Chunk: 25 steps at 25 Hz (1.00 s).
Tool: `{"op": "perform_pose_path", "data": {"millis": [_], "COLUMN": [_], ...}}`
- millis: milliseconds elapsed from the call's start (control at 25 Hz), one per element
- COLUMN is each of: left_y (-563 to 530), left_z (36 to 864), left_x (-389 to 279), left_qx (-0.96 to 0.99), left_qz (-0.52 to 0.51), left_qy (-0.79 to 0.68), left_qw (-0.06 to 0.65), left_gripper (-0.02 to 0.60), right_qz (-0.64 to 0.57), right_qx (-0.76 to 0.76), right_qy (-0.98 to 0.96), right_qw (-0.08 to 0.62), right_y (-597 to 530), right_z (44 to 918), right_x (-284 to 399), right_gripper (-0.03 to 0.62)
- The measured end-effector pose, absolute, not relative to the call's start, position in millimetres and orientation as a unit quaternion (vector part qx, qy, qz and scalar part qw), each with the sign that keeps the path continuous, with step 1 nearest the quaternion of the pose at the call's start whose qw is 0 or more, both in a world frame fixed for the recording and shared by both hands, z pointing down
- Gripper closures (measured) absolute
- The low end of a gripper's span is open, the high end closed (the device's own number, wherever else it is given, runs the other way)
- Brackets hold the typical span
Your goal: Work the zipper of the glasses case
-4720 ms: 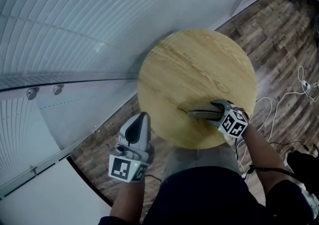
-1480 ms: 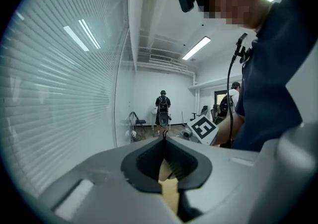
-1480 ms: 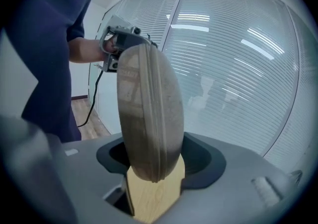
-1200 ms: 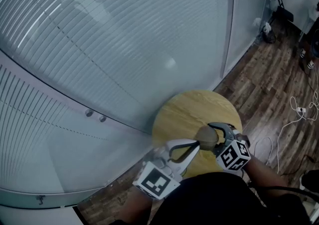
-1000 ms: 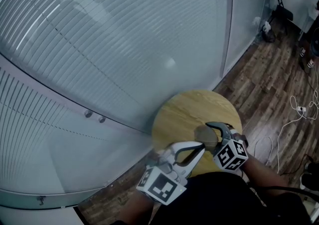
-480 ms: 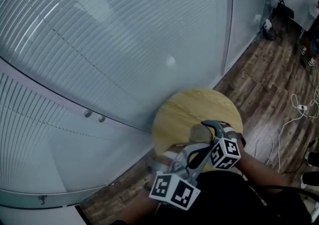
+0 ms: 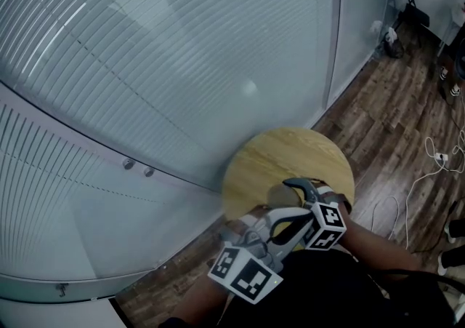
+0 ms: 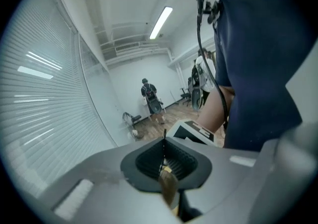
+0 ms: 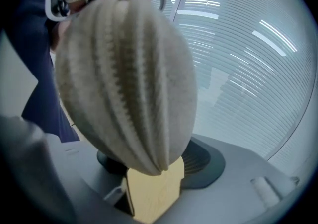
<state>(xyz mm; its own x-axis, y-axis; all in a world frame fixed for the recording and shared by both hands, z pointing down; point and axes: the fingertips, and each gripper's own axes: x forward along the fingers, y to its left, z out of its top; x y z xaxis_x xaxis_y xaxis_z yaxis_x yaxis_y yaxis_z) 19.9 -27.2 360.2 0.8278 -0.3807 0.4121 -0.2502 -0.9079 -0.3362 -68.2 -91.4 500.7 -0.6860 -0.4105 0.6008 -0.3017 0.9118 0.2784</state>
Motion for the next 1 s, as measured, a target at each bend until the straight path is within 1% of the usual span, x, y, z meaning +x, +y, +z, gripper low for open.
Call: {"op": "perform_pose_path", "data": {"millis": [120,160,200,240,280,400,560,680,760,1000], "left_y": [-21,-19,-17,-16,-17,-27,-37,-34,-31,-25], "left_z": [330,324,322,322,322,327,347,347,343,335], "left_x": [11,7,1,-6,-14,-34,-41,-45,-44,-31], "left_qx": [-0.97,-0.974,-0.976,-0.978,-0.979,-0.973,-0.963,-0.965,-0.968,-0.971], "left_qz": [-0.142,-0.127,-0.12,-0.116,-0.113,-0.123,-0.17,-0.18,-0.173,-0.159], "left_qy": [0.158,0.151,0.142,0.138,0.141,0.167,0.161,0.139,0.135,0.115], "left_qw": [0.118,0.115,0.109,0.101,0.094,0.097,0.134,0.127,0.122,0.133], "left_gripper": [0.566,0.519,0.404,0.316,0.284,0.278,0.279,0.279,0.279,0.279], "right_qz": [-0.052,-0.039,-0.028,-0.019,-0.011,0.003,0.008,0.045,0.04,-0.026], "right_qx": [0.19,0.188,0.186,0.184,0.181,0.163,0.134,0.13,0.131,0.106], "right_qy": [-0.932,-0.937,-0.941,-0.943,-0.946,-0.953,-0.964,-0.971,-0.97,-0.97], "right_qw": [0.305,0.292,0.282,0.275,0.27,0.254,0.231,0.193,0.201,0.215], "right_y": [-87,-85,-84,-84,-83,-77,-66,-66,-65,-47], "right_z": [487,483,480,479,478,471,457,435,428,421], "right_x": [-68,-68,-68,-67,-66,-61,-53,-49,-45,-51], "right_gripper": [0.329,0.329,0.327,0.327,0.327,0.327,0.326,0.326,0.326,0.324]}}
